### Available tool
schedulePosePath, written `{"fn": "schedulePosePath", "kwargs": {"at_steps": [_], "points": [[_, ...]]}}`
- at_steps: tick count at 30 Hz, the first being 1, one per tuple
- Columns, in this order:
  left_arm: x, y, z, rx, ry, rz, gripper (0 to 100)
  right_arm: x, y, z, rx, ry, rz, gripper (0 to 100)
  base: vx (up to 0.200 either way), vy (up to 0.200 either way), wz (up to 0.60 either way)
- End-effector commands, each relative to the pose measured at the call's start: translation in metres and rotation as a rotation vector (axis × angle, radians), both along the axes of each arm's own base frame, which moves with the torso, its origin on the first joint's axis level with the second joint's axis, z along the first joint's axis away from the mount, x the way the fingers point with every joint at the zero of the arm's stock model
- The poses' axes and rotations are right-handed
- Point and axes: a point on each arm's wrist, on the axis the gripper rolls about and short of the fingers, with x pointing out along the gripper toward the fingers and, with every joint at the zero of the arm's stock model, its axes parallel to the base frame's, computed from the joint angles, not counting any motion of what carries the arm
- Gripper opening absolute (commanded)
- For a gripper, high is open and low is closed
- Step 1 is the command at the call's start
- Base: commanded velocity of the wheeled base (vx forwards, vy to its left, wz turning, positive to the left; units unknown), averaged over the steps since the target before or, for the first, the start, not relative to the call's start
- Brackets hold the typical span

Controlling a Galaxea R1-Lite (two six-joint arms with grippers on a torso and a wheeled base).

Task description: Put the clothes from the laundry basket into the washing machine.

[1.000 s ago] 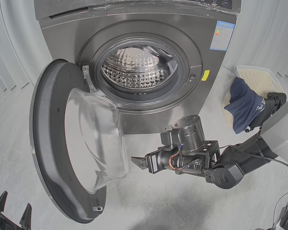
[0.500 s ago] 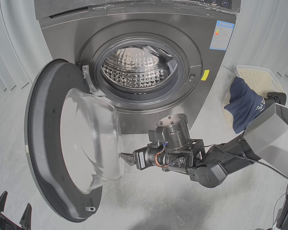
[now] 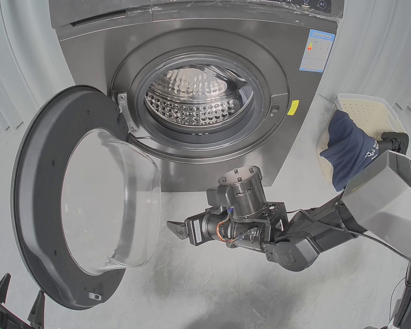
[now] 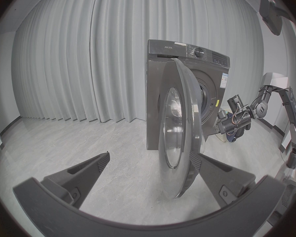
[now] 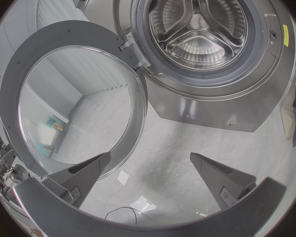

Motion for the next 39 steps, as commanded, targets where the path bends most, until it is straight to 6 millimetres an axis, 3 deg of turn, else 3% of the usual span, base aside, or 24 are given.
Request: {"fn": "schedulePosePath", "kwargs": {"at_steps": [1, 9, 17, 30, 39], "points": [[0.0, 0.0, -0.004, 0.0, 0.002, 0.0, 100, 0.003, 0.001, -0.001, 0.001, 0.0, -0.004, 100, 0.0, 0.0, 0.0], [0.0, 0.0, -0.004, -0.001, 0.002, -0.001, 100, 0.009, 0.018, -0.009, 0.01, -0.009, 0.006, 100, -0.15, 0.0, 0.0], [0.0, 0.0, -0.004, -0.003, 0.002, 0.0, 100, 0.005, 0.057, -0.009, 0.093, -0.017, 0.005, 100, 0.0, 0.0, 0.0], [0.0, 0.0, -0.004, -0.001, 0.002, 0.0, 100, 0.018, 0.058, 0.008, 0.137, -0.055, -0.016, 100, 0.0, 0.0, 0.0], [0.0, 0.0, -0.004, 0.0, 0.002, -0.001, 100, 0.026, 0.089, -0.013, 0.15, -0.08, -0.016, 100, 0.0, 0.0, 0.0]]}}
